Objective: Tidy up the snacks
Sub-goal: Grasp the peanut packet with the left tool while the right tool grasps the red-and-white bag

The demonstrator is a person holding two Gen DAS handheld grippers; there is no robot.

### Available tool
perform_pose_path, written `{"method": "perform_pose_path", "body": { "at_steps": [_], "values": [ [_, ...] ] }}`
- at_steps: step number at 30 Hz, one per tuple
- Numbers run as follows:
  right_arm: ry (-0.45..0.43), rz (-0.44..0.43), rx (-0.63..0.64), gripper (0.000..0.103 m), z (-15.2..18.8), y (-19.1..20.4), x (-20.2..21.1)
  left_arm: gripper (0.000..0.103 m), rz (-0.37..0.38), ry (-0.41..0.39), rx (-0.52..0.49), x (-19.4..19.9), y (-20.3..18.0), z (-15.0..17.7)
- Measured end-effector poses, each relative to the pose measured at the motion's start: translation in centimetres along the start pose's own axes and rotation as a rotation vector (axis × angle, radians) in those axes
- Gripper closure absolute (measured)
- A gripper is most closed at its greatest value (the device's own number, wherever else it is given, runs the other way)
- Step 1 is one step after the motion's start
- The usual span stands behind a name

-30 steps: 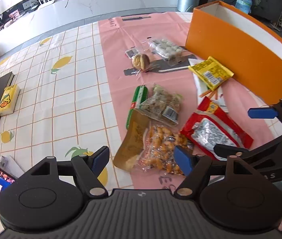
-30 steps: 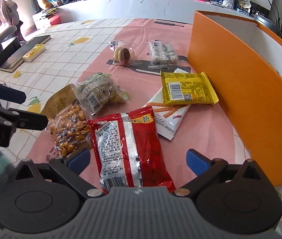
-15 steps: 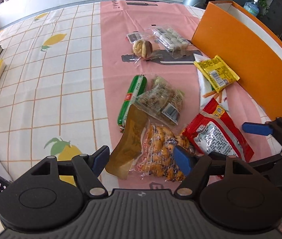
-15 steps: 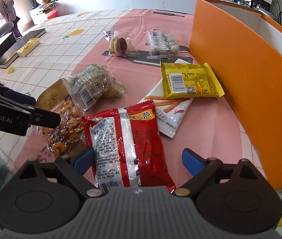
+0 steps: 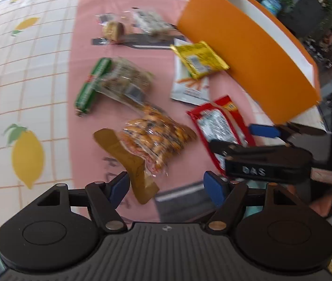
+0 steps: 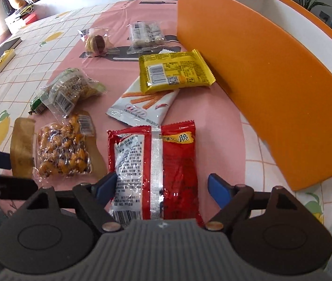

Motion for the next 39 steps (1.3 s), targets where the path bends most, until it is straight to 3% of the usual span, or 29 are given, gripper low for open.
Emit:
{"method": "perform_pose_path", "body": {
  "at_steps": [2, 7, 13, 17, 22, 27, 31, 39],
  "values": [
    [0.001, 0.015, -0.002, 0.021, 0.1, -0.7, 0.0, 0.019, -0.011, 0.001, -0.039, -0.1, -0.9, 0.3],
    [0.006, -0.011, -0.041, 0.021, 0.3, -1.9, 0.2, 0.019, -0.144, -0.024, -0.134, 1.0, -1.6, 0.5],
    [-0.013, -0.043, -0.034, 0.015, 0.2, -1.6, 0.5, 0.017, -0.249, -0.070, -0.288, 1.7, -2.9, -1.2],
    [-0.020, -0.072, -0.012, 0.014, 0.2, -1.2, 0.6, 0.017, -0.246, -0.037, -0.352, 0.1, -3.4, -2.5],
    [-0.027, -0.085, 0.027, 0.014, 0.3, -0.8, 0.7, 0.017, -0.268, -0.004, -0.355, -1.6, -2.2, -4.0],
    [-0.010, -0.059, 0.059, 0.014, 0.4, -0.5, 0.1, 0.017, -0.247, 0.041, -0.385, -3.0, -2.0, -4.2],
    [-0.003, -0.036, 0.061, 0.014, 0.3, -0.7, -0.1, 0.016, -0.278, 0.055, -0.381, -3.8, -1.2, -4.5],
    [-0.008, -0.017, 0.074, 0.013, 0.2, -0.6, -0.3, 0.015, -0.238, 0.072, -0.347, -4.2, -0.7, -4.7]
  ]
}}
Point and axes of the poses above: each gripper's, at about its wrist camera, not at the fingertips, and x roughly against the way its jaws point, y to its left, z to its underside, the point moved 10 cm from there along -x, roughly the way its jaws point, and after that the axes turned 9 degrees about y, right-handed, at the moved point
